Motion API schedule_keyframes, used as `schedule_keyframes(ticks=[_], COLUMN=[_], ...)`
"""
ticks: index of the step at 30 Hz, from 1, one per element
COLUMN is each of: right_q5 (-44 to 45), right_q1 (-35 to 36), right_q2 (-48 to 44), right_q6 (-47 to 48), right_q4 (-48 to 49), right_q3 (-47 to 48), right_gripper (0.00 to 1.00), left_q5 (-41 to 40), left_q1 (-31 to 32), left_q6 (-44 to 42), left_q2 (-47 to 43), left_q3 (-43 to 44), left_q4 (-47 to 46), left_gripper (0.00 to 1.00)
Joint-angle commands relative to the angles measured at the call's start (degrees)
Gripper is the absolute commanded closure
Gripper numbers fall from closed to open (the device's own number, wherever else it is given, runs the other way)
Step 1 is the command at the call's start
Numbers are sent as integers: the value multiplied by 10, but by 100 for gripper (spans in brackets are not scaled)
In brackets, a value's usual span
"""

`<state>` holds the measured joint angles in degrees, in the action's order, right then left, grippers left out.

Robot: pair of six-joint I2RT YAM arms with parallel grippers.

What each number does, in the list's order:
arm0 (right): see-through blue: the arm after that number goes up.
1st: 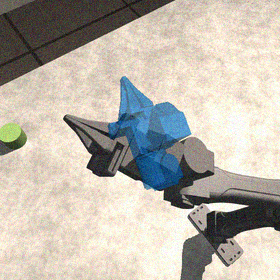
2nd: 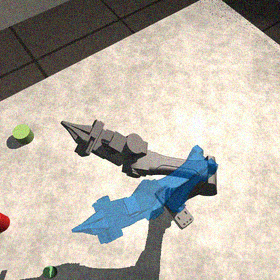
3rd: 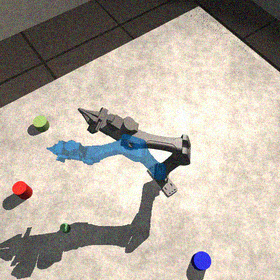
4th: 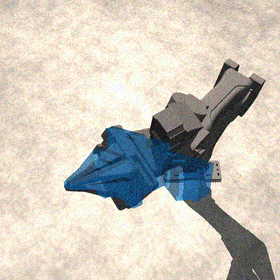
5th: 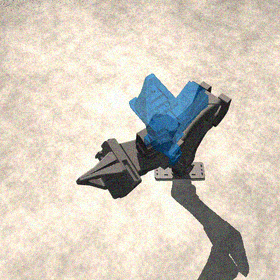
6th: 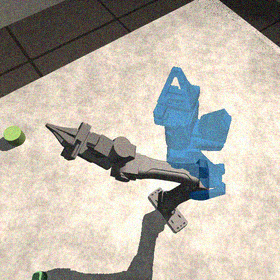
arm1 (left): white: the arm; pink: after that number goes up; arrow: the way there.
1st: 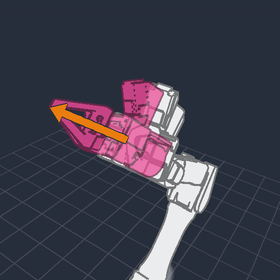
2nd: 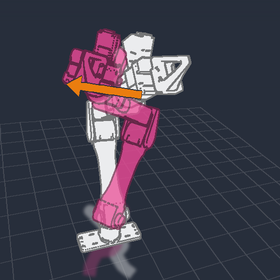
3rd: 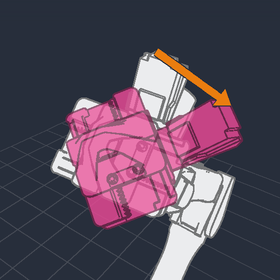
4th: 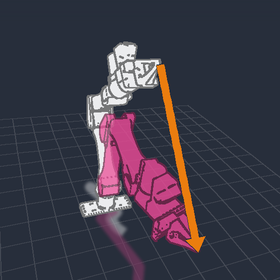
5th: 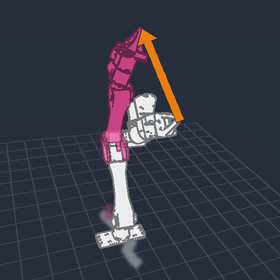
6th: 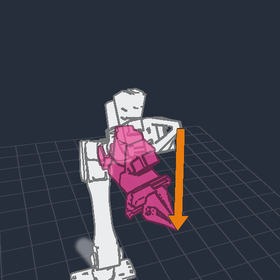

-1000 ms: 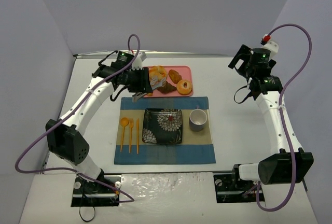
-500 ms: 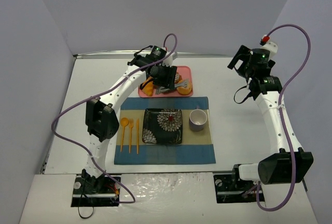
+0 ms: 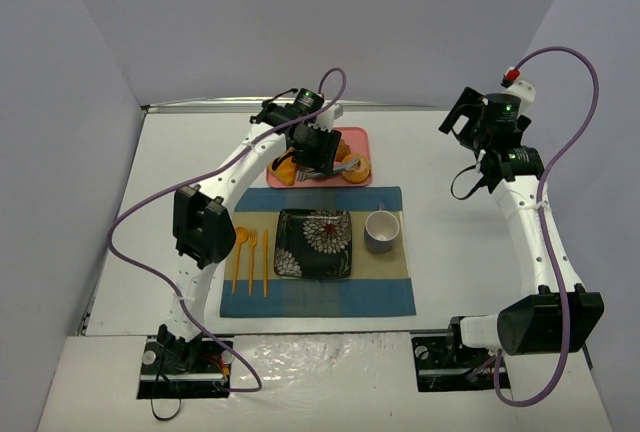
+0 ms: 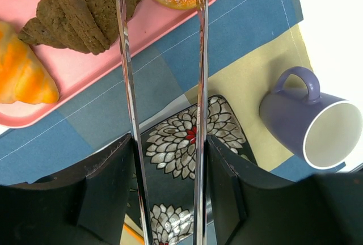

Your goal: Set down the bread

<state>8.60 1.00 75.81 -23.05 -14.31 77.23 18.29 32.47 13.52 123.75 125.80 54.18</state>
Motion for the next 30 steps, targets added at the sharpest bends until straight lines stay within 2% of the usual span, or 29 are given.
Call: schedule_keyframes(ticks=[1,18,23,30], right_q5=[11,23,31,40], right_q1=[-7,-7,-7,-7], right_q2=[1,-8,-9,-15], right_q6=[4,5,5,5], right_q4=[35,35,35,35], right_q3=[3,-2,-2,-5], right_gripper=[0,0,0,0], left_q5=[8,22,24,27], left_q1=[1,-10,-11,-11], left_q6=[-3,39,41,42], left_q2=[-5,33,50,58], left_q3=[40,52,72,80], left_q4=[-5,-34,-9,8], left_gripper=[54,54,61,65])
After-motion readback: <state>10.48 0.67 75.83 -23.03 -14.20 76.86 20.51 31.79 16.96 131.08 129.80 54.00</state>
